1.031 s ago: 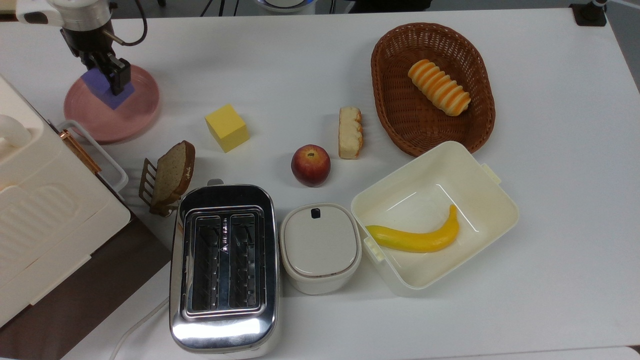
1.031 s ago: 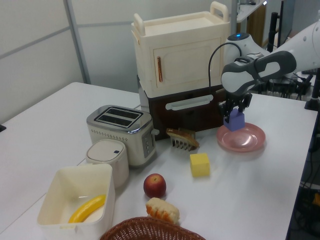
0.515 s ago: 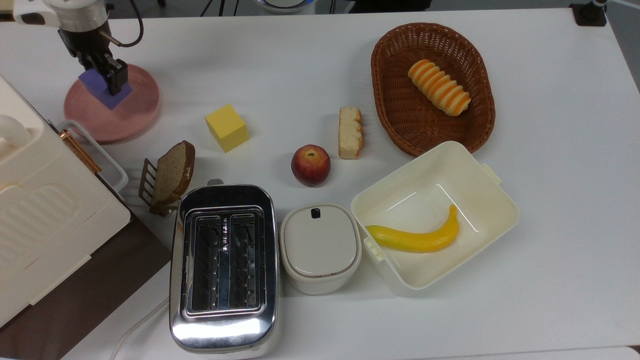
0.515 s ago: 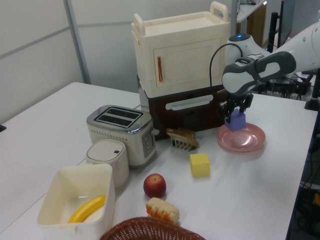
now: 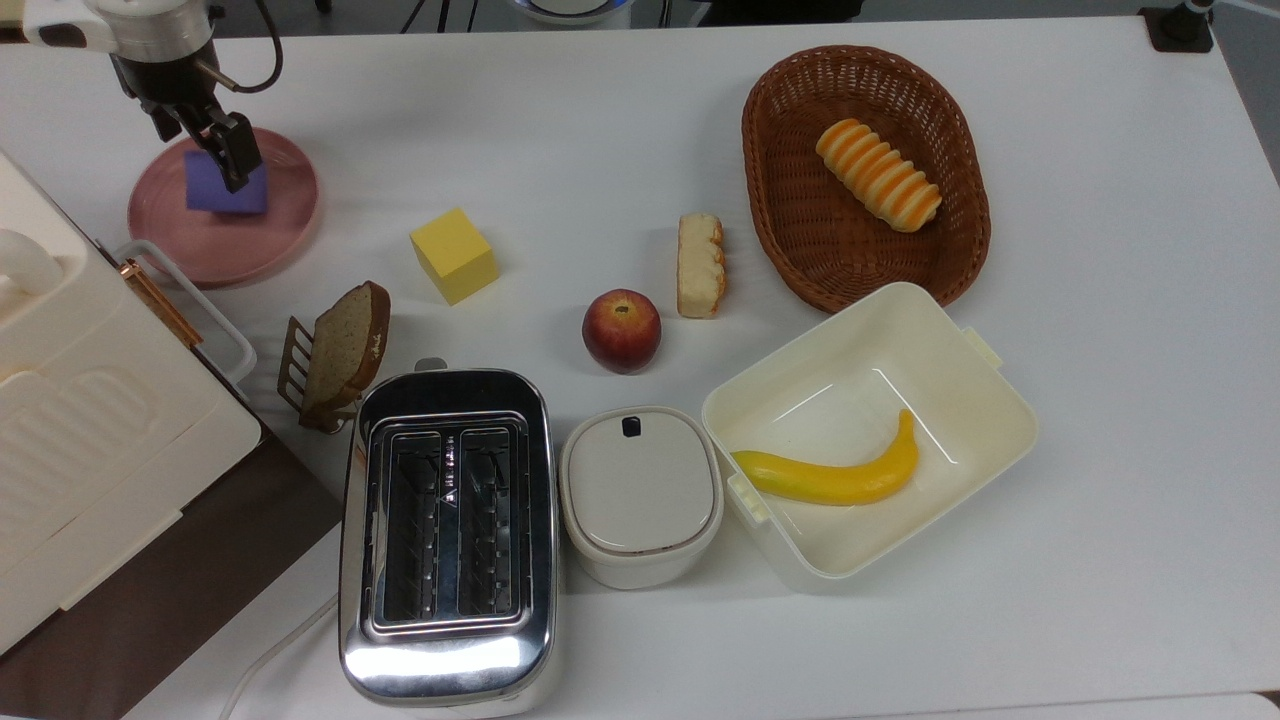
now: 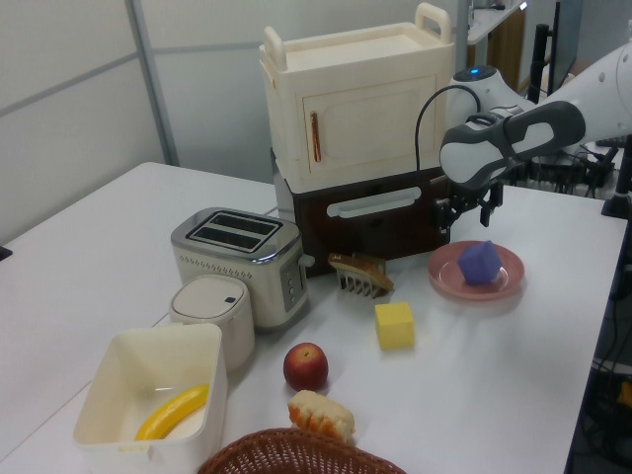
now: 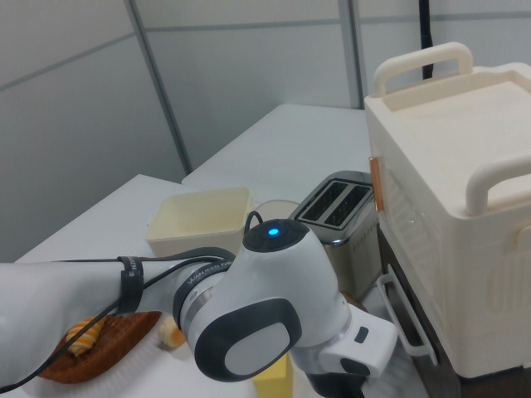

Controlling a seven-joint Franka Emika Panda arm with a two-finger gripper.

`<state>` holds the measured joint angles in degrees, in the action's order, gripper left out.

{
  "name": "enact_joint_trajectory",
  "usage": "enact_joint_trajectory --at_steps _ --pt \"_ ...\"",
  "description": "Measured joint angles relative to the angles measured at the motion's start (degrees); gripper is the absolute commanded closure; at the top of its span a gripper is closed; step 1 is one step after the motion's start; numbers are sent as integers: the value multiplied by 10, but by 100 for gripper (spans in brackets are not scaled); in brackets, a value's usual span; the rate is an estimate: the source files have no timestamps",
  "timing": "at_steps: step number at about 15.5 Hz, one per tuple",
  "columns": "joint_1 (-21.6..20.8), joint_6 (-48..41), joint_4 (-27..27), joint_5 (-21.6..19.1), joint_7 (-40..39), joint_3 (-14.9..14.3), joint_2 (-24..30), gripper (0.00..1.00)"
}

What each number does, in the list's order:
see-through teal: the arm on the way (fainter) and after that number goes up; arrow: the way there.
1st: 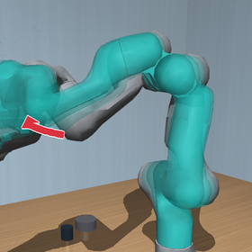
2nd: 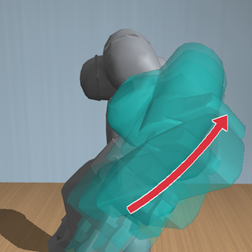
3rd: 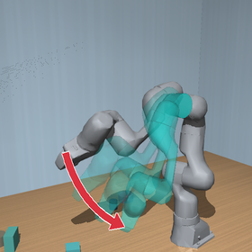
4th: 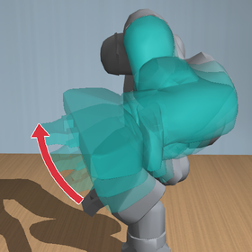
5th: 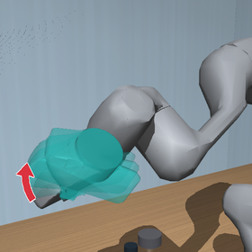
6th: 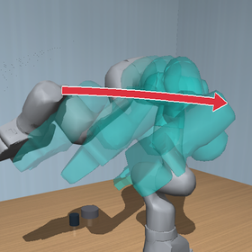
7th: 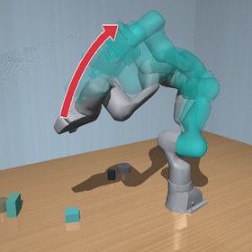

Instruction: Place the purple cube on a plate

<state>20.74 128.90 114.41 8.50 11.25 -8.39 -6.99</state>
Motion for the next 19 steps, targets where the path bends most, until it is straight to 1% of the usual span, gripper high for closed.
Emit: enact_joint_trajectory --at_steps 2,3,7,8,10,11,13,15,17,19 --pt "0 0 0 0 0 0 0 2" --pt "0 0 0 0 0 0 0 0" --pt "-2 -5 -4 0 0 0 4 0" --pt "-7 -25 -12 0 0 1 8 0" --pt "-26 -98 -47 0 0 10 20 0" --pt "-38 -134 -70 -2 1 20 27 0" --pt "-62 -194 -117 -19 4 48 42 0" --pt "-79 -213 -147 -38 20 76 53 0" --pt "-94 -214 -165 -45 43 102 56 0" --pt "-121 -217 -174 -46 61 120 56 0"
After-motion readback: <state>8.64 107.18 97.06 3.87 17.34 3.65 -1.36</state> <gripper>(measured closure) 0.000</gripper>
